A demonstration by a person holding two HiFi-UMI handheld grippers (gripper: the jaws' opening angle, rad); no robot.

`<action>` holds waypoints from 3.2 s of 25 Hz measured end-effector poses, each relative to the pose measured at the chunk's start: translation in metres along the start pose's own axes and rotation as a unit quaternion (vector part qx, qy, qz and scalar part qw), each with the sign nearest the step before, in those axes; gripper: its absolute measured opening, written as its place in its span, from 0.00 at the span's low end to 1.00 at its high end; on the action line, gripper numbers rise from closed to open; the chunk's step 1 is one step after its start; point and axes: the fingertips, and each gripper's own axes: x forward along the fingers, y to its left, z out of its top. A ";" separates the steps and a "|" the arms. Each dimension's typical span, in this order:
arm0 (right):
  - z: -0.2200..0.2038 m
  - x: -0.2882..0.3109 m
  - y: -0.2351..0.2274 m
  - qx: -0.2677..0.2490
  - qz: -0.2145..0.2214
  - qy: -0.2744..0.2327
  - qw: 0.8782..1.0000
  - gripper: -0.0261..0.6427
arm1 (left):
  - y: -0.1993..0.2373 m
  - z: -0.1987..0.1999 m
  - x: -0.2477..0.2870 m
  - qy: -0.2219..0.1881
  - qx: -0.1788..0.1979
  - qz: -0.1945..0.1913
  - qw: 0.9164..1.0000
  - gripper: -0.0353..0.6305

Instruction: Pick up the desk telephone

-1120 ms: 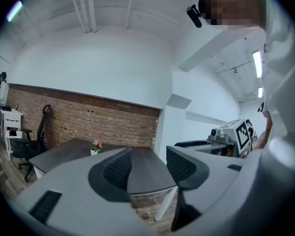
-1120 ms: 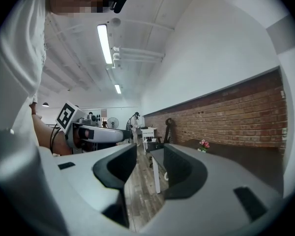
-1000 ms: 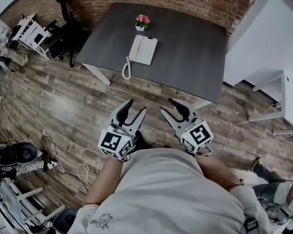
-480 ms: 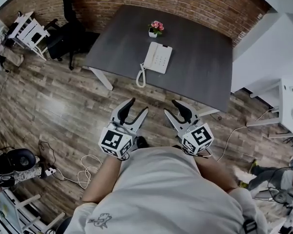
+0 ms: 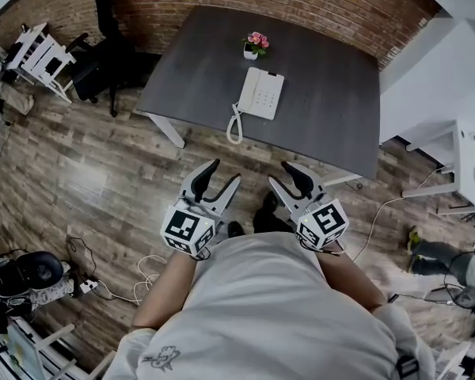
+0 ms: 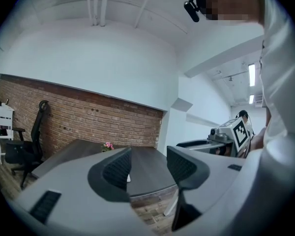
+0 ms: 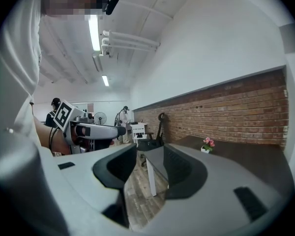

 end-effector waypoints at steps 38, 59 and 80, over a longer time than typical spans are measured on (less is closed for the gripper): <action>-0.014 0.100 -0.235 0.062 0.040 0.014 0.997 0.29 | 0.077 0.018 0.245 0.067 -0.004 0.005 0.998 0.40; -0.044 0.134 -0.295 0.107 -0.027 0.060 0.992 0.28 | 0.131 0.003 0.329 0.102 -0.026 -0.066 0.992 0.42; -0.139 0.197 -0.337 0.217 -0.127 0.137 0.958 0.28 | 0.233 -0.104 0.359 0.254 -0.084 -0.165 0.949 0.47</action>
